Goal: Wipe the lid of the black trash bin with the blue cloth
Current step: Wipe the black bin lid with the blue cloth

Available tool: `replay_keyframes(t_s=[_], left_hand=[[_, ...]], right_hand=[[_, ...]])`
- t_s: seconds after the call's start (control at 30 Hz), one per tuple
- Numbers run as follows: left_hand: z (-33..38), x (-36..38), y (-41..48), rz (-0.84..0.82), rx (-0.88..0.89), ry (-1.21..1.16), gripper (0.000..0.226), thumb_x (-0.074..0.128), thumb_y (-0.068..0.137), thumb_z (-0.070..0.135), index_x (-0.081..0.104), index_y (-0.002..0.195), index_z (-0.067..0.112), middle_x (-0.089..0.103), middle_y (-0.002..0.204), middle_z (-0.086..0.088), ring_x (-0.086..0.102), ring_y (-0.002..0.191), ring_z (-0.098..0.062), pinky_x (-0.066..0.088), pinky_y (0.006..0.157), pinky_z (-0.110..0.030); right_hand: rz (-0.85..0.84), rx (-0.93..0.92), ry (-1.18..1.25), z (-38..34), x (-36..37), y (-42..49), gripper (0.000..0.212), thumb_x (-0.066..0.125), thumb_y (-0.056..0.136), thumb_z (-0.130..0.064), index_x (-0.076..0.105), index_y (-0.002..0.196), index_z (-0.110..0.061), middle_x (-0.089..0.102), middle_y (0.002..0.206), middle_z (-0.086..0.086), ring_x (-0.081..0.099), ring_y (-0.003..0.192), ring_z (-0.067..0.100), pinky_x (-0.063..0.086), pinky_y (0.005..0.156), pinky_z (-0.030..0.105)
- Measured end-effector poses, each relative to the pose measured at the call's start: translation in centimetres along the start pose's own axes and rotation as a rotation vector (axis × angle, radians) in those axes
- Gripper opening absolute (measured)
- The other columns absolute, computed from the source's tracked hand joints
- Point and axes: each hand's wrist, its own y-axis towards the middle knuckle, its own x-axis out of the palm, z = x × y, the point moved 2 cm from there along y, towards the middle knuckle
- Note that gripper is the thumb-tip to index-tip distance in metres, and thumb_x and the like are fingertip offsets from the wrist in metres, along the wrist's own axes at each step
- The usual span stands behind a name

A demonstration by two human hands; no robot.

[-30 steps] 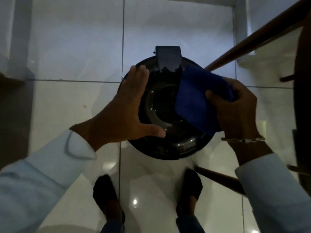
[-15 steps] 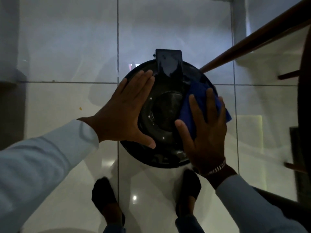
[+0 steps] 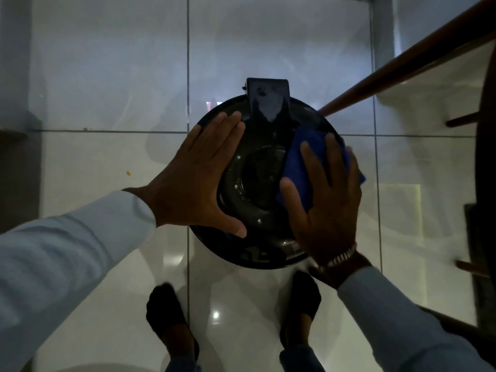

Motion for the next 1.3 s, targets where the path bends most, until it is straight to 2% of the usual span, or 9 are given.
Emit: replay_keyframes(t_s=[0.13,0.33,0.57,0.77,0.87,1.0,1.1,1.2,1.3], left_hand=[[-0.1,0.1,0.1,0.026,0.006,0.009,0.144,0.047,0.048,0.098,-0.010,0.153,0.017,-0.013,0.165,-0.001,-0.018,0.150,-0.016,-0.001,0.122,-0.048],[-0.1,0.1,0.0,0.017,0.014,0.002,0.143,0.048,0.049,0.097,-0.010,0.153,0.018,-0.013,0.165,-0.001,-0.018,0.150,-0.016,-0.002,0.122,-0.045],[-0.3,0.3,0.0,0.027,0.020,0.013,0.142,0.043,0.049,0.099,-0.011,0.153,0.018,-0.011,0.165,-0.002,-0.017,0.150,-0.017,-0.001,0.122,-0.046],[-0.4,0.2,0.2,0.029,0.018,-0.002,0.144,0.049,0.048,0.097,-0.012,0.153,0.019,-0.014,0.164,0.000,-0.019,0.150,-0.015,-0.006,0.122,-0.040],[-0.5,0.3,0.0,0.036,0.019,0.007,0.145,0.049,0.047,0.097,-0.011,0.153,0.018,-0.015,0.164,0.000,-0.020,0.150,-0.015,-0.012,0.121,-0.035],[-0.5,0.6,0.1,0.055,0.023,-0.001,0.143,0.046,0.048,0.098,-0.010,0.153,0.018,-0.012,0.165,-0.001,-0.017,0.151,-0.018,-0.003,0.122,-0.045],[-0.5,0.5,0.1,0.056,0.024,-0.015,0.143,0.046,0.049,0.097,-0.010,0.153,0.017,-0.010,0.165,-0.004,-0.015,0.151,-0.019,0.000,0.123,-0.048],[-0.4,0.4,0.1,0.052,0.031,-0.009,0.144,0.049,0.049,0.096,-0.008,0.153,0.015,-0.010,0.165,-0.005,-0.014,0.151,-0.020,-0.003,0.123,-0.045],[-0.4,0.4,0.1,0.055,0.019,-0.001,0.145,0.051,0.048,0.095,-0.009,0.153,0.015,-0.012,0.165,-0.004,-0.016,0.151,-0.020,-0.004,0.122,-0.045]], right_hand=[[0.015,0.111,-0.076,-2.5,1.4,3.4,0.065,0.039,0.088,-0.062,0.029,0.145,-0.033,0.025,0.160,0.003,0.017,0.147,0.037,0.025,0.112,0.063],[-0.051,-0.175,-0.131,-1.6,0.8,-2.4,0.064,0.043,0.089,-0.059,0.038,0.143,-0.026,0.030,0.156,0.011,0.019,0.146,0.038,0.025,0.113,0.060],[-0.020,0.116,-0.070,-3.6,1.7,5.1,0.065,0.038,0.087,-0.064,0.031,0.144,-0.033,0.028,0.158,0.004,0.021,0.145,0.037,0.026,0.110,0.065],[-0.065,-0.141,-0.133,-2.7,0.9,-1.1,0.062,0.041,0.089,-0.058,0.041,0.142,-0.026,0.035,0.155,0.008,0.026,0.144,0.036,0.031,0.109,0.059],[-0.057,-0.029,-0.061,-0.9,0.1,-0.4,0.062,0.043,0.089,-0.055,0.038,0.142,-0.023,0.030,0.157,0.011,0.023,0.145,0.039,0.034,0.107,0.061],[0.022,0.146,-0.081,-3.5,1.7,4.3,0.059,0.035,0.091,-0.057,0.032,0.144,-0.032,0.027,0.158,0.005,0.022,0.144,0.038,0.026,0.111,0.065],[-0.025,0.008,-0.114,-5.2,2.4,2.7,0.057,0.034,0.092,-0.056,0.033,0.144,-0.033,0.027,0.159,0.004,0.017,0.147,0.035,0.019,0.115,0.062],[-0.085,-0.182,-0.158,-3.3,1.3,-2.0,0.056,0.036,0.094,-0.053,0.040,0.142,-0.026,0.034,0.155,0.009,0.025,0.145,0.035,0.030,0.110,0.059],[-0.074,-0.091,-0.131,-0.9,0.5,-2.5,0.055,0.035,0.094,-0.052,0.037,0.142,-0.027,0.032,0.156,0.011,0.023,0.145,0.037,0.030,0.110,0.058]])
